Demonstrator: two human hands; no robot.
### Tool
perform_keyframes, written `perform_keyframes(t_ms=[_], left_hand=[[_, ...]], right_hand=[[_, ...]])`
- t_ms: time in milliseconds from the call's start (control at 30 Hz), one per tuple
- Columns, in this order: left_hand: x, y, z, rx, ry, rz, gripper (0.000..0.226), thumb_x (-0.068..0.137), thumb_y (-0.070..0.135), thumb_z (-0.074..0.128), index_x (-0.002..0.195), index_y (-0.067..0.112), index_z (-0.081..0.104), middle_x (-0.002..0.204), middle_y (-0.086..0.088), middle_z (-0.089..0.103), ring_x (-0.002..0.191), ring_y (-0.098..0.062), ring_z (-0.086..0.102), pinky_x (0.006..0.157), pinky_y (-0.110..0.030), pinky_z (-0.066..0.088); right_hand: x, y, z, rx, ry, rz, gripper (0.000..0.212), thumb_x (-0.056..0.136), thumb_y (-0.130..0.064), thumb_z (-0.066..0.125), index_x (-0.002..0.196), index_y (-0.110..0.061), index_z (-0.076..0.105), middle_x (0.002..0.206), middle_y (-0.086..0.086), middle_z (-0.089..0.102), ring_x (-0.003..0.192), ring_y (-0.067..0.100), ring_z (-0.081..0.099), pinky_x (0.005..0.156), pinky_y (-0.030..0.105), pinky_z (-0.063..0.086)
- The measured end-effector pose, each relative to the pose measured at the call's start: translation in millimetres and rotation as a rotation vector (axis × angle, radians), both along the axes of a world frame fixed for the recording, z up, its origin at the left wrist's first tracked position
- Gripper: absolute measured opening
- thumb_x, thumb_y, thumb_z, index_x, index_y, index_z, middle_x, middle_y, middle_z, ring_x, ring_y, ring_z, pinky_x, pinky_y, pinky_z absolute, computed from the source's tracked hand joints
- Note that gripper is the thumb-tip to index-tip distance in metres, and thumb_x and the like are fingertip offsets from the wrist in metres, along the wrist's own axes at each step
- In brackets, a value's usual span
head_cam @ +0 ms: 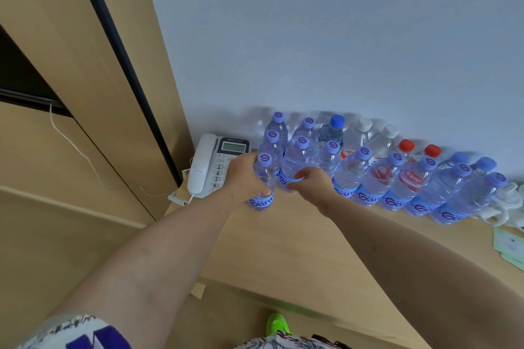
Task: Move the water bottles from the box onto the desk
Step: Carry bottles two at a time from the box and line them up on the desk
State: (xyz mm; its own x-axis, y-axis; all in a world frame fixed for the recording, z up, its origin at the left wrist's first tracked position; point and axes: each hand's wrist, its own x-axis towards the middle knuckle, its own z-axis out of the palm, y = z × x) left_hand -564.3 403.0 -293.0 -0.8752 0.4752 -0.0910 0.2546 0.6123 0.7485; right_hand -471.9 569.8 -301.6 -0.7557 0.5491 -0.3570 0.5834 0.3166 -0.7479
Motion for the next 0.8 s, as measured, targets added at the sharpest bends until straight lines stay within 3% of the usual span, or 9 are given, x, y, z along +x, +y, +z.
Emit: perform_keyframes(t_ms=[233, 400, 600, 800], left_hand=[[-3.5, 5.4, -5.1, 0.011, 0.039, -0.020, 0.060, 0.051, 0.018, 0.100, 0.102, 0.024, 0.071, 0.101, 0.004, 0.067, 0.089, -0.018, 0.065, 0.072, -0.024, 0.045], [-2.5, 3.0, -0.9, 0.019, 0.030, -0.057, 0.077, 0.047, 0.011, 0.099, 0.113, 0.019, 0.061, 0.110, 0.002, 0.067, 0.097, -0.021, 0.063, 0.079, -0.028, 0.048], [6.8, 2.0, 17.7, 0.040, 0.095, -0.055, 0.072, 0.065, 0.018, 0.089, 0.129, 0.023, 0.057, 0.122, -0.005, 0.061, 0.109, -0.026, 0.060, 0.089, -0.035, 0.053], [16.2, -0.2, 46.7, -0.015, 0.213, -0.074, 0.083, 0.065, 0.033, 0.091, 0.139, 0.031, 0.054, 0.131, -0.003, 0.057, 0.118, -0.024, 0.056, 0.093, -0.037, 0.051]], right_hand=[[3.4, 0.3, -5.1, 0.003, -0.018, -0.015, 0.041, 0.081, -0.021, 0.084, 0.115, -0.010, 0.066, 0.105, 0.008, 0.065, 0.079, 0.021, 0.059, 0.072, 0.034, 0.050], [10.9, -3.0, -6.5, -0.004, -0.038, -0.030, 0.040, 0.080, -0.020, 0.084, 0.114, -0.010, 0.067, 0.102, 0.006, 0.065, 0.077, 0.020, 0.059, 0.072, 0.034, 0.051], [18.6, -11.7, 11.2, 0.055, -0.006, -0.017, 0.043, 0.081, -0.021, 0.084, 0.120, -0.012, 0.066, 0.091, -0.005, 0.060, 0.076, 0.010, 0.058, 0.064, 0.028, 0.046], [46.7, -14.2, 44.0, 0.216, 0.047, -0.017, 0.050, 0.082, -0.021, 0.079, 0.129, -0.013, 0.063, 0.103, 0.002, 0.060, 0.092, 0.022, 0.063, 0.078, 0.036, 0.056]])
